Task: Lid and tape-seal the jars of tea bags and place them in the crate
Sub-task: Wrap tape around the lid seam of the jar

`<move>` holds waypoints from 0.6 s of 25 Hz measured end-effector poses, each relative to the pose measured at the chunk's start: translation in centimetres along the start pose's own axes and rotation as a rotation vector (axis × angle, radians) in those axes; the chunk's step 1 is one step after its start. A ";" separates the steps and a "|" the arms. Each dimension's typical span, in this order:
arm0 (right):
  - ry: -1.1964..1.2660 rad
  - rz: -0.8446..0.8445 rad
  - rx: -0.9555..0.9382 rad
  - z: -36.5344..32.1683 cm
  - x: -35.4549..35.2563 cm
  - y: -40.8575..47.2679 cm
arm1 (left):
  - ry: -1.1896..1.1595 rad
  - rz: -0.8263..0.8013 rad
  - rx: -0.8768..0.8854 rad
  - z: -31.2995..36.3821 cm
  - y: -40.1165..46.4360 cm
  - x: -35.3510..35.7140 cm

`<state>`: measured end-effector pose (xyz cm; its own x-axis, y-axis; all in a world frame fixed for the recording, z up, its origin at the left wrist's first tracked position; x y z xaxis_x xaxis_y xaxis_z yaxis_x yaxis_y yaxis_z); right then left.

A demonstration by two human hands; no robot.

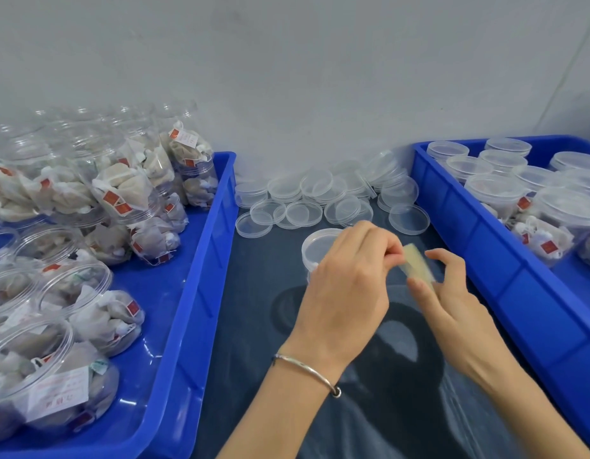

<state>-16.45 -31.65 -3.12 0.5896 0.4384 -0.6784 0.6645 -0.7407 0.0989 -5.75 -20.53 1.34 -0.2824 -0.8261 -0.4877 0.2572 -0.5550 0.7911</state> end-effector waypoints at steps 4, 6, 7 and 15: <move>0.119 -0.135 -0.091 0.2 -1.0 -0.4 | -0.115 0.042 -0.181 -1.6 -0.5 -1.4; -0.067 -0.113 -0.184 -0.1 -1.5 -0.5 | -0.135 0.078 -0.268 -2.7 -1.5 -2.0; -0.192 -0.065 -0.234 -0.4 -1.7 -0.4 | -0.147 0.094 -0.314 -3.2 -2.3 -2.2; -0.797 0.151 -0.422 -2.9 0.0 1.5 | -0.332 0.326 -0.728 -5.9 -8.4 -0.1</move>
<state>-14.15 -31.30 -0.85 0.2966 -0.2459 -0.9228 0.8110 -0.4454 0.3794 -2.40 -16.40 -7.47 -0.3175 -0.9467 -0.0549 0.8686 -0.3136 0.3836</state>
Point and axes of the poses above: each hand's wrist, its own y-axis towards the middle knuckle, its own x-axis out of the palm, z = x × y, the point moved 1 cm from there along y, towards the middle knuckle, and after that the axes turned 10 degrees about x, right-handed, at the moved point
